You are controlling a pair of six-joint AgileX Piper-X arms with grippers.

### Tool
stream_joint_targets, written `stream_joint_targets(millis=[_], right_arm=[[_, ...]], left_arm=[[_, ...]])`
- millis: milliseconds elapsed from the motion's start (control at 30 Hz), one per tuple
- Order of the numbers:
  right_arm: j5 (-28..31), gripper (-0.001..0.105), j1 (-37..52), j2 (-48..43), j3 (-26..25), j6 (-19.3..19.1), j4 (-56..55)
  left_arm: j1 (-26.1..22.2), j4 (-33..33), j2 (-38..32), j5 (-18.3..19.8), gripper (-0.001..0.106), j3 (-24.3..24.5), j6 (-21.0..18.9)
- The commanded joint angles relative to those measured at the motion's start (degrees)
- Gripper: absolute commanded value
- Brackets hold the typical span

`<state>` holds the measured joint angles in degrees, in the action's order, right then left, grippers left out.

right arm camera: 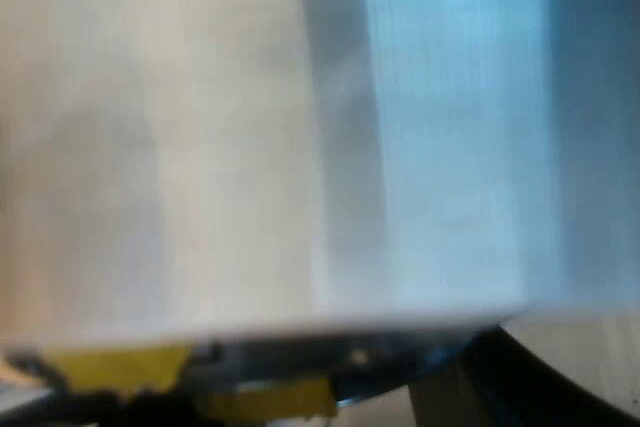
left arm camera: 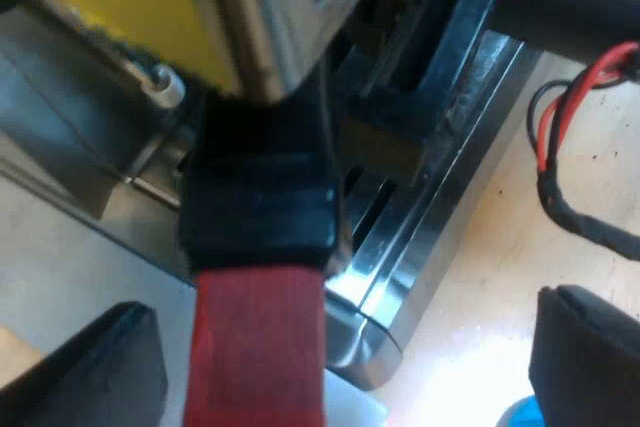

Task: Put the handle in the coffee machine

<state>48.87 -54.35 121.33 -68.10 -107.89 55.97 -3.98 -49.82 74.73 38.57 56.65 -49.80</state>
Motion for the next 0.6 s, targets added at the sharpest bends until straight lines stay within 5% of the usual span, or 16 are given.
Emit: stream_joint_targets(millis=[33, 200, 400, 500, 600], right_arm=[[-1.07, 0.036, -0.16, -1.34, -1.1, -0.28, 3.84], [-1.07, 0.036, -0.16, -1.34, -1.1, -0.28, 3.84], [-1.07, 0.036, -0.16, -1.34, -1.1, -0.28, 3.84], [-1.07, 0.036, -0.16, -1.34, -1.1, -0.28, 3.84], [-1.07, 0.036, -0.16, -1.34, -1.1, -0.28, 3.84]], left_arm=[[-1.87, -1.02, -2.25, 1.36, 0.076, 0.58, 0.31], [-6.93, 0.14, -6.04, 5.3, 0.07, 0.93, 0.2], [-8.23, -2.38, -6.43, 5.44, 0.001, 3.53, -0.15], [-8.0, 0.74, -5.84, 4.27, 0.001, 3.52, -2.55], [-7.23, 2.74, -4.45, -0.84, 0.001, 3.52, -2.96]])
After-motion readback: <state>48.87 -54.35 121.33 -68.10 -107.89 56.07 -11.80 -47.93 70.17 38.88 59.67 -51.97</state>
